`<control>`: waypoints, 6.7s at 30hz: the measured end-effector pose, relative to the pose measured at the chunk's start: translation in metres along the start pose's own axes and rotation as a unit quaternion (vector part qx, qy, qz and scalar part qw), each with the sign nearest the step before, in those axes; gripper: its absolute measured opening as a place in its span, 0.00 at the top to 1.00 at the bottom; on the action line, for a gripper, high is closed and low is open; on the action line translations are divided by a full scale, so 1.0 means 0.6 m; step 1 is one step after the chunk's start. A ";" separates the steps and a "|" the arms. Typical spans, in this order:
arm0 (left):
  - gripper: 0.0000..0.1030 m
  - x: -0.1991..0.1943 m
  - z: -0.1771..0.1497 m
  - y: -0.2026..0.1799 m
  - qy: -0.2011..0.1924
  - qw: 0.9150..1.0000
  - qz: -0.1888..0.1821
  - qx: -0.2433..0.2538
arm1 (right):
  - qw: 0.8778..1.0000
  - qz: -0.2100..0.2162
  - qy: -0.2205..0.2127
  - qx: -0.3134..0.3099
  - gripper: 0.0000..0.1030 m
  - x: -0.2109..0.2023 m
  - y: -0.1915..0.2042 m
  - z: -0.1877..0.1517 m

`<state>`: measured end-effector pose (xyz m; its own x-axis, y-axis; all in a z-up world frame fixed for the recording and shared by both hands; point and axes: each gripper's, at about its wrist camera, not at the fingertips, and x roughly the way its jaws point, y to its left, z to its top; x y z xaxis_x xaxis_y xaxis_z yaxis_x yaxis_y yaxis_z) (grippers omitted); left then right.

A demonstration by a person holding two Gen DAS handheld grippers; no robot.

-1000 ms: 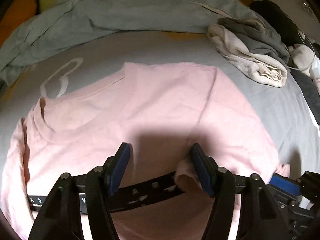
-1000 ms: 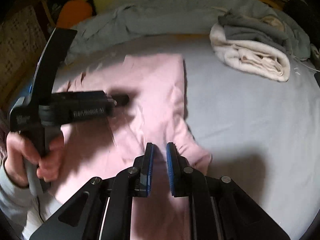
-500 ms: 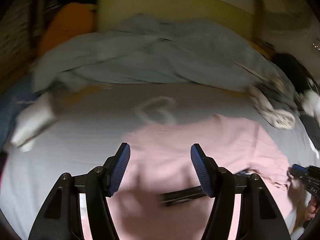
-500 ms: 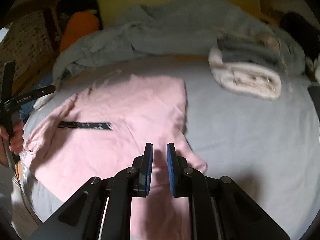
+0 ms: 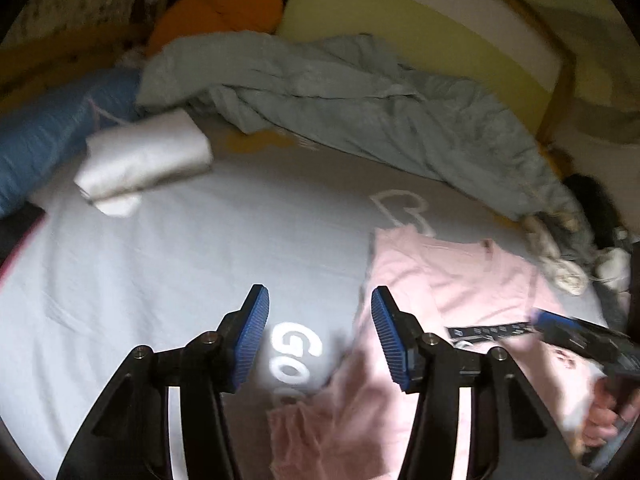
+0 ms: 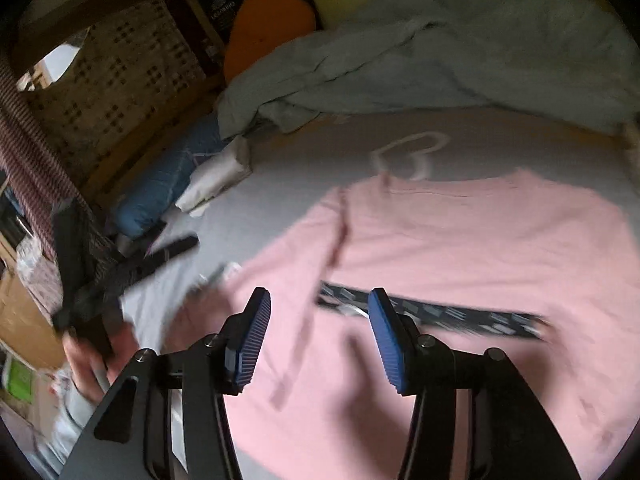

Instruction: Fold small clothes

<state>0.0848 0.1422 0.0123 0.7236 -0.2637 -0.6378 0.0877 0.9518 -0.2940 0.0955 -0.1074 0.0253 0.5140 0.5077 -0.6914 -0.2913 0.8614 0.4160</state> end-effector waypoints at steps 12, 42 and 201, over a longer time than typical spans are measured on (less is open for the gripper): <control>0.52 -0.002 0.020 0.066 -0.006 1.000 0.003 0.001 | 0.997 -0.037 0.055 0.037 0.85 0.212 0.007 0.069; 0.57 0.030 -0.037 0.032 0.127 0.983 -0.130 0.020 | 0.997 -0.045 -0.001 -0.064 0.98 0.301 0.110 0.189; 0.42 -0.134 -0.147 -0.140 -0.111 0.993 0.029 0.031 | 0.928 -0.249 -0.259 0.096 0.46 -0.285 -0.146 -0.247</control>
<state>-0.0409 0.0697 0.0253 0.8607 -0.1741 -0.4785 0.0787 0.9739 -0.2128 -0.0865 -0.2675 0.0195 0.8794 -0.0690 -0.4711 0.2101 0.9441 0.2539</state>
